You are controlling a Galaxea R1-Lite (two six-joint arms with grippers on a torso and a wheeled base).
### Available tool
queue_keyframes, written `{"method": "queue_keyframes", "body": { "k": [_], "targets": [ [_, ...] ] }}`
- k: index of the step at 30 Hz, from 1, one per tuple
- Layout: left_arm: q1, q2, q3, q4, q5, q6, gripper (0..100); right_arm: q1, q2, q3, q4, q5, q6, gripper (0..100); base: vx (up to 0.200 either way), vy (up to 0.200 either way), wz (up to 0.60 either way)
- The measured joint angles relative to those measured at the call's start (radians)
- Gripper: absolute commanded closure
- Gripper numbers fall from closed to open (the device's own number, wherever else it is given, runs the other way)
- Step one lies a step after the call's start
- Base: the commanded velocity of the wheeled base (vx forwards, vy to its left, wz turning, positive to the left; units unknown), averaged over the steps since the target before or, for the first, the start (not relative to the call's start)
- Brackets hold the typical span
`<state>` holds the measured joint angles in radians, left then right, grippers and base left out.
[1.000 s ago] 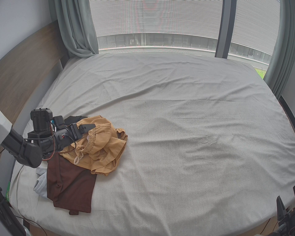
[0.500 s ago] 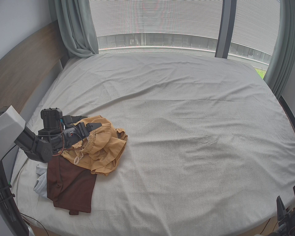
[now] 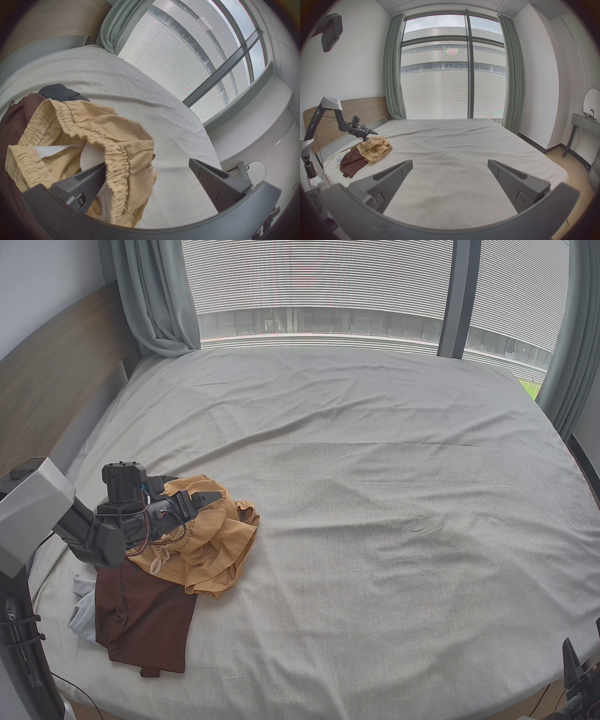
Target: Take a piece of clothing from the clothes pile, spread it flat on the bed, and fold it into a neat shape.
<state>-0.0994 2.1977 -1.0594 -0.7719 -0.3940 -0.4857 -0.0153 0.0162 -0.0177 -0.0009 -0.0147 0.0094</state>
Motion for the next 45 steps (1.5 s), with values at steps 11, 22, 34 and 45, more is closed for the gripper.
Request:
{"method": "queue_keyframes", "body": {
  "k": [11, 22, 34, 45],
  "targets": [
    [-0.002, 0.074, -0.090, -0.008, 0.013, -0.007, 0, 0.001, 0.000, 0.000, 0.000, 0.000, 0.000, 0, 0.000, 0.000, 0.00],
    [-0.007, 0.096, -0.109, -0.021, 0.014, -0.036, 100, 0.002, 0.000, 0.000, 0.000, -0.001, 0.000, 0, 0.000, 0.000, 0.00],
    [-0.008, 0.029, -0.030, -0.021, 0.003, -0.036, 100, 0.001, 0.000, 0.000, 0.000, -0.001, 0.000, 0, 0.000, 0.000, 0.00],
    [-0.021, -0.127, 0.077, 0.001, -0.013, -0.162, 100, 0.000, 0.000, 0.000, 0.000, -0.001, 0.000, 0, 0.000, 0.000, 0.00]
  ]
}}
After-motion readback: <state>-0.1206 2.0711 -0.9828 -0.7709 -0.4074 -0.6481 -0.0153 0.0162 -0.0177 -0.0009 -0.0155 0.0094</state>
